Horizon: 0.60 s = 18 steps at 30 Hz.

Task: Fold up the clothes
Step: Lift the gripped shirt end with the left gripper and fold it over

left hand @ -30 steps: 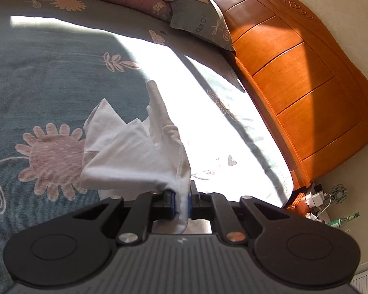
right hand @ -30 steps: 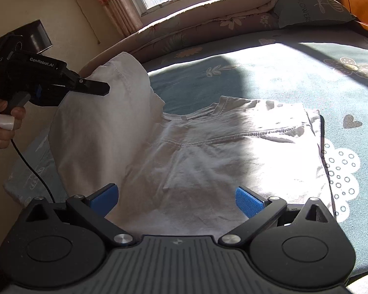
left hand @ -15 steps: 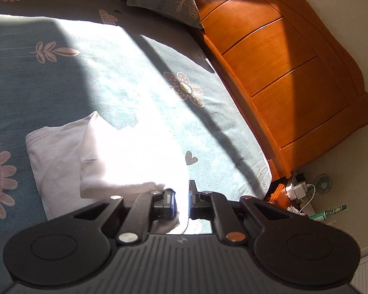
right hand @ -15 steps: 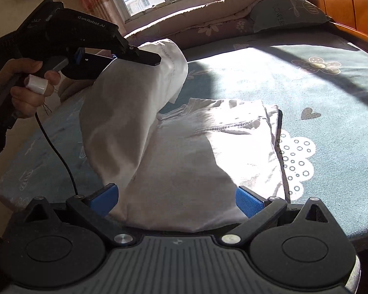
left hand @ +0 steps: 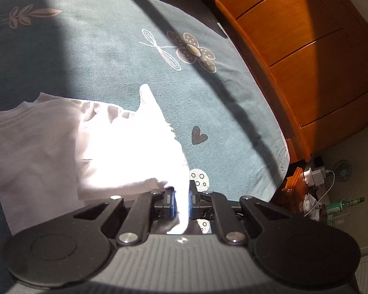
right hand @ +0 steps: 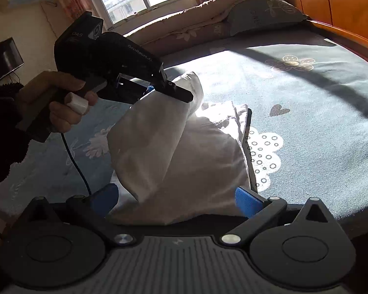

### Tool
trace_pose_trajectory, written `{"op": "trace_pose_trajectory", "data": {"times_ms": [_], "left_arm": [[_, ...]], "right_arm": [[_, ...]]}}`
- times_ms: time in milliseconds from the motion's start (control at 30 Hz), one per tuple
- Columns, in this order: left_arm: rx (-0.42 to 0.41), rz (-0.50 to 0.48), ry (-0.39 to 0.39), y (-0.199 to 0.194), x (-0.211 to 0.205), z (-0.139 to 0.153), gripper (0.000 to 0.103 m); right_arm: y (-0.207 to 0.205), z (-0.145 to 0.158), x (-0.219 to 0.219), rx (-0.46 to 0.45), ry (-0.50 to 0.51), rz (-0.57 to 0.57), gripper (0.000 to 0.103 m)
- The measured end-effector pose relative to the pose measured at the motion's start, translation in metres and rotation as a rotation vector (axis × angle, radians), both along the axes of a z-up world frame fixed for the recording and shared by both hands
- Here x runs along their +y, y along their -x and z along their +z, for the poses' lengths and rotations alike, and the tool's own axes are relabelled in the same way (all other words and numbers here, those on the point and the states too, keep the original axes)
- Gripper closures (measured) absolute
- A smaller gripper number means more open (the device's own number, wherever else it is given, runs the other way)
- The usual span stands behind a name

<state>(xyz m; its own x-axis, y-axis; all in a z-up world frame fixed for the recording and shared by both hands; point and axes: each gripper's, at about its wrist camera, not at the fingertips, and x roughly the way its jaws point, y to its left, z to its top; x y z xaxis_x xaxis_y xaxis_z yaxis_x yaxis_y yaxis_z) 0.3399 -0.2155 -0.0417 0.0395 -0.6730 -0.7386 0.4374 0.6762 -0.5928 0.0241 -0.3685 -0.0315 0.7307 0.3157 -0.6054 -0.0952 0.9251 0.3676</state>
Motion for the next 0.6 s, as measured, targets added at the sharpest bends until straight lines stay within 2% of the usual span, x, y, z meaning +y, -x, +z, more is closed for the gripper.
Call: {"op": "trace_pose_trajectory", "data": {"times_ms": [167,233,333,467,533,600], "left_arm": [[0.034,0.001,-0.017,-0.001,-0.014,-0.02,0.095],[0.046,0.001,-0.023,-0.002,-0.02,-0.027,0.092],[0.069,0.012,-0.017,-0.003,-0.025,-0.031,0.083],[0.107,0.0,0.03,-0.003,-0.026,-0.025,0.054],[0.114,0.006,0.029,-0.003,-0.027,-0.019,0.051],[0.138,0.012,0.032,-0.005,-0.027,-0.017,0.042]], "right_arm": [[-0.001,-0.005,-0.003,0.015,-0.002,-0.016,0.0],[0.0,-0.006,-0.004,0.019,-0.002,-0.02,0.0],[0.002,-0.007,-0.004,0.023,0.003,-0.027,0.0],[0.004,-0.007,-0.005,0.027,0.005,-0.034,0.0],[0.004,-0.007,-0.005,0.028,0.007,-0.039,0.0],[0.005,-0.007,-0.004,0.029,0.008,-0.04,0.0]]}}
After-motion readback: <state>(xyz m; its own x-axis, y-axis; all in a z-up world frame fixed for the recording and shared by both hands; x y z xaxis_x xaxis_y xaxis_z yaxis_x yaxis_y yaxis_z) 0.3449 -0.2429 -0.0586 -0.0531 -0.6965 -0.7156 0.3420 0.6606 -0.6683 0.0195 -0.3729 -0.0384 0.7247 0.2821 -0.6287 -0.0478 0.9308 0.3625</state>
